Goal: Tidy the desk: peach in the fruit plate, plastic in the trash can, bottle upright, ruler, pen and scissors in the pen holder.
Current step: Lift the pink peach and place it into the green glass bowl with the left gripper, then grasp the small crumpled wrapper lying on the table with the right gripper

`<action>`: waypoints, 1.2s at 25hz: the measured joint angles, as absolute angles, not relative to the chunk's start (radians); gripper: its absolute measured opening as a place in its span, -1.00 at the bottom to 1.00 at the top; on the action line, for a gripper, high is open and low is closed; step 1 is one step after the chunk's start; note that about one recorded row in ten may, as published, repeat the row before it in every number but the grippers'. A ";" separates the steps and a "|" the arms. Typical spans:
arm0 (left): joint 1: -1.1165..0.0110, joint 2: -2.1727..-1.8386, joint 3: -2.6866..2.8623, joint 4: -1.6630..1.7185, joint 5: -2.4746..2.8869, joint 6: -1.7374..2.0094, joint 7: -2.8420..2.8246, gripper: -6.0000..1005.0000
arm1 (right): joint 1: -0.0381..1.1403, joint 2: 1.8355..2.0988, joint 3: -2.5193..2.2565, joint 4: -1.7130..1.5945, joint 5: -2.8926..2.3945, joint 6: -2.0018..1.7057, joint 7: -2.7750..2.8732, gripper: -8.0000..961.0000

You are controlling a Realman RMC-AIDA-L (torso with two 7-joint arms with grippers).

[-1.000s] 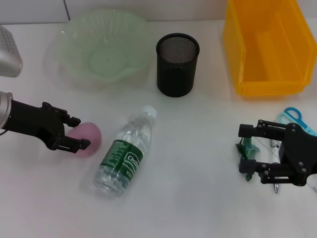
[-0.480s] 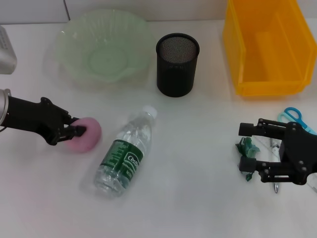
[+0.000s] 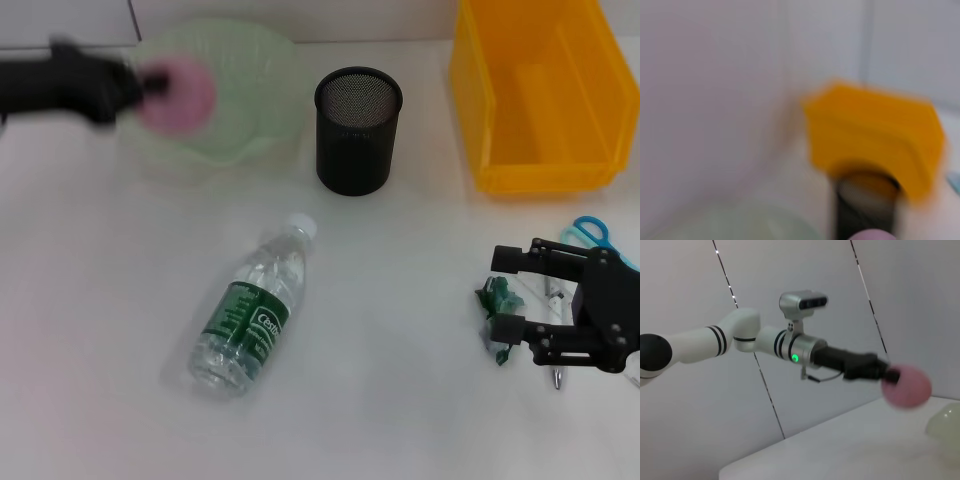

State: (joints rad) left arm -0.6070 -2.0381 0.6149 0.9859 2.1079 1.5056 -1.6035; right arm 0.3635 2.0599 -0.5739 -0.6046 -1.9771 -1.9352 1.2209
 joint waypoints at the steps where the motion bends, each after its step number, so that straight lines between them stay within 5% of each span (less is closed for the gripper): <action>1: -0.622 -2.035 0.599 0.969 2.068 1.462 -1.603 -0.78 | 0.361 2.061 -0.572 -0.602 -1.977 -1.933 1.215 0.69; 5: -0.697 -2.029 0.651 0.906 2.059 1.285 -1.633 -0.87 | 0.360 2.063 -0.570 -0.574 -1.977 -1.923 1.201 0.70; 10: -0.737 -2.069 0.757 0.883 2.146 1.006 -1.675 -0.78 | 0.359 2.063 -0.570 -0.548 -1.977 -1.921 1.181 0.70; 17: -0.695 -2.065 0.803 0.872 2.058 0.954 -1.669 -0.24 | 0.357 2.063 -0.566 -0.527 -1.977 -1.907 1.176 0.70; 21: -0.652 -2.041 0.795 0.882 1.981 1.085 -1.674 0.03 | 0.361 2.063 -0.491 -0.526 -1.977 -1.883 1.206 0.70; 25: -0.576 -1.982 0.786 0.882 1.897 1.456 -1.646 0.20 | 0.378 2.046 -0.342 -0.593 -1.976 -1.858 1.388 0.70; 30: -0.494 -1.961 0.802 0.883 1.959 1.712 -1.579 0.41 | 0.400 2.041 -0.253 -0.865 -1.979 -1.848 1.649 0.70</action>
State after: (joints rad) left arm -0.4936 -1.9611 0.8017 0.8834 1.9587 1.7117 -1.5785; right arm 0.3999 2.0414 -0.2526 -0.8647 -1.9786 -1.8475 1.6485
